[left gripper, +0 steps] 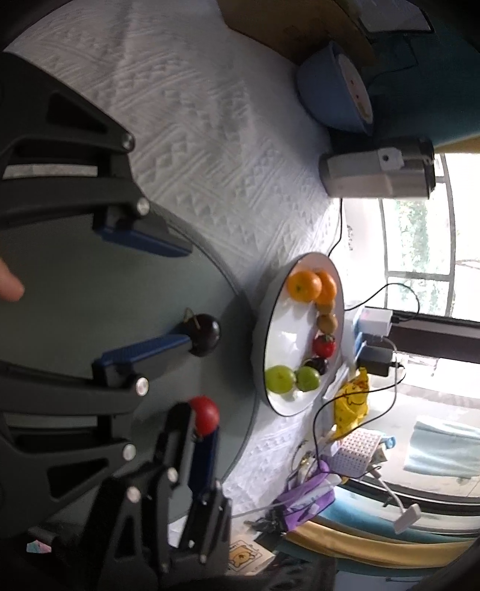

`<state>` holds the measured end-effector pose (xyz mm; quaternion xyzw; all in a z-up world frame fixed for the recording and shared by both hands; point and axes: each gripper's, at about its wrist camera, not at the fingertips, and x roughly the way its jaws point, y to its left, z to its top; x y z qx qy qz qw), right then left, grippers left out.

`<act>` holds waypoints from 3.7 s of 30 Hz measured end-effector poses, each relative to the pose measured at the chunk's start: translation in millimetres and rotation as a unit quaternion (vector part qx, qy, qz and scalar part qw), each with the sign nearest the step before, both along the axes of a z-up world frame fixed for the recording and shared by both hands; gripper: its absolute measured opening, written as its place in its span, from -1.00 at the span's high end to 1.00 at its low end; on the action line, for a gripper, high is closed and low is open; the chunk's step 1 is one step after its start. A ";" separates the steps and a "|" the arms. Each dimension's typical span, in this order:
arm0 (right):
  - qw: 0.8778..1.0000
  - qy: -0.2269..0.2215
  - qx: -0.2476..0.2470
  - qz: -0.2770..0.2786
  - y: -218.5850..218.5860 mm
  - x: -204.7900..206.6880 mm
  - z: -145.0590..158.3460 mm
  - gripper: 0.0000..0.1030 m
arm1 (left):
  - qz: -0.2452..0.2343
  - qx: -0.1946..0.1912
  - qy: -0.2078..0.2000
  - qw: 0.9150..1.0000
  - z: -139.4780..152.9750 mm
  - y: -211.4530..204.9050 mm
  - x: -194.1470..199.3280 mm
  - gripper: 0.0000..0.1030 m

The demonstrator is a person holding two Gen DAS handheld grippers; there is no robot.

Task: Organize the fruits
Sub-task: 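Grasp the red tomato with the right gripper while the left gripper grasps the dark plum, then carry the tomato and plum onto the white plate and release both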

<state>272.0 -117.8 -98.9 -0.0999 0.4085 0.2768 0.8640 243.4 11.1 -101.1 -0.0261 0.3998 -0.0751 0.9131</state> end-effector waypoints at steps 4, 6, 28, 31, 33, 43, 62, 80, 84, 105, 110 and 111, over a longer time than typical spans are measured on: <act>1.000 -0.002 0.003 -0.016 -14.5 6.0 2.1 0.42 | -0.014 0.010 0.010 1.000 -1.5 -9.4 8.1 0.12; 1.000 -0.002 0.004 -0.021 -19.3 9.0 2.1 0.42 | -0.023 0.012 0.010 1.000 -1.2 -14.0 10.0 0.12; 0.999 -0.009 0.009 -0.039 -31.2 13.6 7.7 0.42 | -0.078 0.010 0.031 0.996 -7.0 -37.4 19.2 0.36; 0.999 -0.012 0.010 -0.040 -32.3 11.3 10.0 0.42 | -0.079 0.005 0.027 0.996 -4.5 -36.7 18.0 0.45; 0.999 -0.014 0.010 -0.041 -32.8 10.0 11.2 0.42 | -0.081 0.002 0.027 0.996 -4.2 -37.0 17.2 0.45; 0.999 -0.025 0.013 -0.042 -35.7 2.4 18.7 0.42 | -0.072 -0.006 0.009 0.997 6.4 -35.0 7.4 0.45; 0.997 -0.063 0.018 -0.036 -40.6 4.2 49.8 0.42 | -0.032 -0.015 -0.054 0.998 56.7 -17.4 8.2 0.45; 0.996 -0.073 0.025 -0.041 -44.6 50.8 52.5 0.42 | -0.035 -0.021 -0.058 0.997 55.6 -22.3 58.2 0.45; 0.997 -0.066 0.024 -0.034 -39.0 64.4 45.0 0.42 | -0.029 -0.031 -0.048 0.998 45.7 -18.7 75.7 0.45; 0.999 -0.023 0.032 -0.014 -14.9 103.5 4.5 0.42 | -0.027 -0.050 0.015 0.998 6.9 -10.2 110.8 0.43; 0.999 -0.022 0.029 -0.025 -16.2 104.0 5.9 0.42 | -0.022 -0.040 0.018 0.999 8.0 -13.8 108.8 0.40; 0.999 -0.023 0.028 -0.027 -16.4 103.4 7.0 0.41 | -0.021 -0.037 0.017 0.999 8.9 -14.4 107.9 0.35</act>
